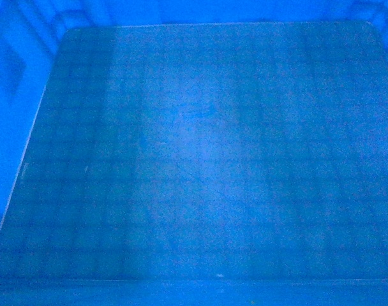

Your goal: Place box next to blue box on left shelf

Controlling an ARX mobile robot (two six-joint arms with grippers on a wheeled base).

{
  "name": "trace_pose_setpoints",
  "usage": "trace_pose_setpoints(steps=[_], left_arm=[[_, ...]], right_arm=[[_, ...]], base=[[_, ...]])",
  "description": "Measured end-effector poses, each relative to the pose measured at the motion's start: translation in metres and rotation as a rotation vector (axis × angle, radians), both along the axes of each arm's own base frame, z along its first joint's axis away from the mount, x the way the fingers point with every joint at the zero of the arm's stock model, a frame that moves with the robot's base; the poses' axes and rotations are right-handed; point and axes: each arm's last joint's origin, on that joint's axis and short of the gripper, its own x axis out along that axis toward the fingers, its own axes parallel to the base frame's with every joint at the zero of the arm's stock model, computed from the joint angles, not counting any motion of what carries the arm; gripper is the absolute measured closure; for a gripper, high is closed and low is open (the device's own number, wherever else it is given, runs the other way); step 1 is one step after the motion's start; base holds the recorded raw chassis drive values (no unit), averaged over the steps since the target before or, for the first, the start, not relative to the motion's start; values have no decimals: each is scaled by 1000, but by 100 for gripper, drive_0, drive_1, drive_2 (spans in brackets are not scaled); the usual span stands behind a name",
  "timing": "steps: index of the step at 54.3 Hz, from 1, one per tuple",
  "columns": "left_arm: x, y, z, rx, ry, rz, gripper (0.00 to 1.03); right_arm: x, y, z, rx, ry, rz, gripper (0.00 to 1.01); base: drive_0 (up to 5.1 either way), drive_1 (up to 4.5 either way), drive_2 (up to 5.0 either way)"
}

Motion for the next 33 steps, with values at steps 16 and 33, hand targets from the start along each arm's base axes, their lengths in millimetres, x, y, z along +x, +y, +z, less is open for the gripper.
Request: trace_pose_setpoints(steps=[16,33], left_arm=[[0,0,0,-1,0,1,90],[0,0,0,0,-1,0,90]], right_arm=[[0,0,0,0,0,0,81],[0,0,0,0,0,0,81]], base=[[-9,421,-439],[-1,429,-432]])
